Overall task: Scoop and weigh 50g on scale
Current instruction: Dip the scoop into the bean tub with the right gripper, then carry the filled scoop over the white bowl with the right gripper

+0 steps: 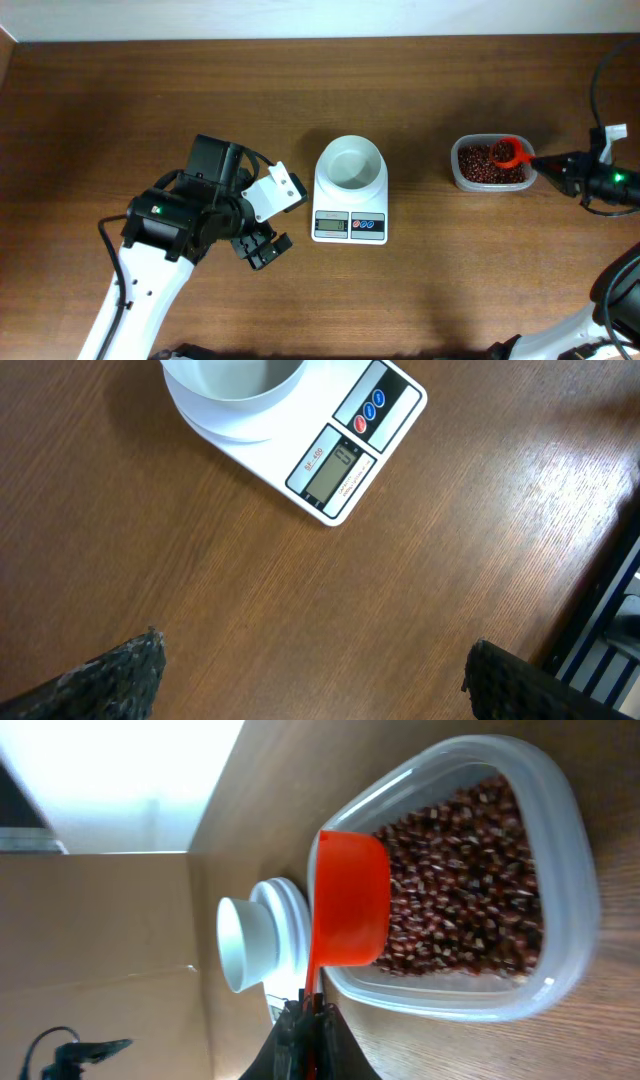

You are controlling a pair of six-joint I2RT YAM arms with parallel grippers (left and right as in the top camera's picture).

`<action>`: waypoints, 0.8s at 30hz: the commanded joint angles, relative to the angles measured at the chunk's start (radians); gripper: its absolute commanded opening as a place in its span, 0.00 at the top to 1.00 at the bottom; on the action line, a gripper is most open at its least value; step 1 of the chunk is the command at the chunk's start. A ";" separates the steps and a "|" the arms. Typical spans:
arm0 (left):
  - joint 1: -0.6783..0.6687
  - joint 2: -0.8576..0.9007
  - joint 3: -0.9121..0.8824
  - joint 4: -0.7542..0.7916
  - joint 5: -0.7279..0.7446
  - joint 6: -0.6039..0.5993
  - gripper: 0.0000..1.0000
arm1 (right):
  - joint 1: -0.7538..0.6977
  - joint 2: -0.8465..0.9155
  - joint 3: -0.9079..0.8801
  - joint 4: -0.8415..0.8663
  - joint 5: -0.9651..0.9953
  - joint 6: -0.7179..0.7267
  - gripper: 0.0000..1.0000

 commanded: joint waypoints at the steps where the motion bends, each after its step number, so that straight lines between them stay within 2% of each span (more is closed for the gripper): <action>1: 0.005 -0.004 0.009 0.002 0.000 0.016 0.01 | -0.001 0.009 0.005 -0.001 -0.135 -0.016 0.96; 3: 0.005 -0.004 0.009 0.002 0.000 0.016 0.01 | 0.021 0.009 0.005 -0.001 -0.178 -0.016 0.96; 7: 0.005 -0.004 0.009 0.002 -0.001 0.016 0.01 | 0.177 0.009 0.005 0.000 -0.258 -0.016 0.96; 14: 0.005 -0.004 0.009 0.002 -0.001 0.016 0.01 | 0.494 0.009 0.005 0.033 -0.257 -0.012 0.96; 18: 0.005 -0.004 0.009 0.002 -0.001 0.016 0.01 | 0.617 0.009 0.005 0.090 -0.252 -0.012 0.96; 21: 0.005 -0.004 0.009 0.002 -0.001 0.016 0.01 | 0.679 0.009 0.005 0.161 -0.184 -0.012 0.96; 24: 0.005 -0.004 0.009 0.002 -0.001 0.016 0.01 | 0.710 0.009 0.005 0.233 -0.030 -0.013 0.96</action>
